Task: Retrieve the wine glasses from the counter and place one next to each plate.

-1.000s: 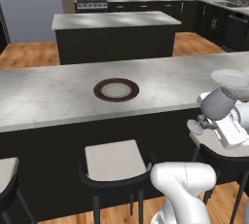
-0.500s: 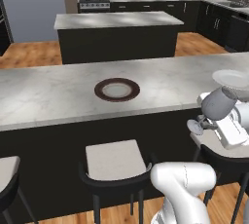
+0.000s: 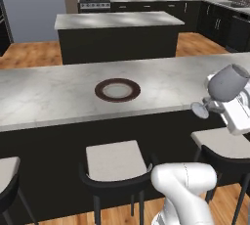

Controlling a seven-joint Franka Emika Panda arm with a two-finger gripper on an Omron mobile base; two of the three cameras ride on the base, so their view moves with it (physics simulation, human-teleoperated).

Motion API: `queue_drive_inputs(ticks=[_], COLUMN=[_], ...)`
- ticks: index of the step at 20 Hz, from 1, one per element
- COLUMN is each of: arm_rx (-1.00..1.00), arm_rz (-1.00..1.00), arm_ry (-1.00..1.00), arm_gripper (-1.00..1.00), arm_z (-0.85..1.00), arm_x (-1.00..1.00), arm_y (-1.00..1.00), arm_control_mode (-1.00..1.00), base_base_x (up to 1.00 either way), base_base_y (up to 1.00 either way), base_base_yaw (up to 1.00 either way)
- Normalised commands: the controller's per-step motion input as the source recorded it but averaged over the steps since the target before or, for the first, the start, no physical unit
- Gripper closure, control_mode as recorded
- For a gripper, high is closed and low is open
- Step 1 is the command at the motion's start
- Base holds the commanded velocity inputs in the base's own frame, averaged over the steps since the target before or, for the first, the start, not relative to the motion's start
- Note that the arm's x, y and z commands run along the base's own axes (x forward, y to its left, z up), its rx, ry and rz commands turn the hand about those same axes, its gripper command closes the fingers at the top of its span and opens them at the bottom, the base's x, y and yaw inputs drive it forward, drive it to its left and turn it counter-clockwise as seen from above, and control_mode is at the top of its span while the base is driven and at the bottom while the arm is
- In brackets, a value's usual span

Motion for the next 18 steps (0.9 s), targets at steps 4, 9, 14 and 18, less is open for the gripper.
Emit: queue_drive_inputs(ticks=[4, 9, 14, 18], arm_rx=[-0.03, -0.13, -0.19, -0.20], arm_rz=[-0.10, -0.05, -0.02, -0.01], arm_ry=[0.04, 0.01, 0.02, 0.02], arm_gripper=[1.00, 1.00, 1.00, 1.00], arm_z=[0.64, 0.21, 0.00, -0.01], arm_x=[0.00, 0.07, 0.26, 0.42], arm_y=[0.00, 0.00, 0.00, 0.01], arm_control_mode=[-1.00, -1.00, -1.00, -1.00], base_base_x=[0.00, 0.00, 0.00, 0.00], base_base_y=[0.00, 0.00, 0.00, 0.00], base_base_yaw=[0.00, 0.00, 0.00, 0.00])
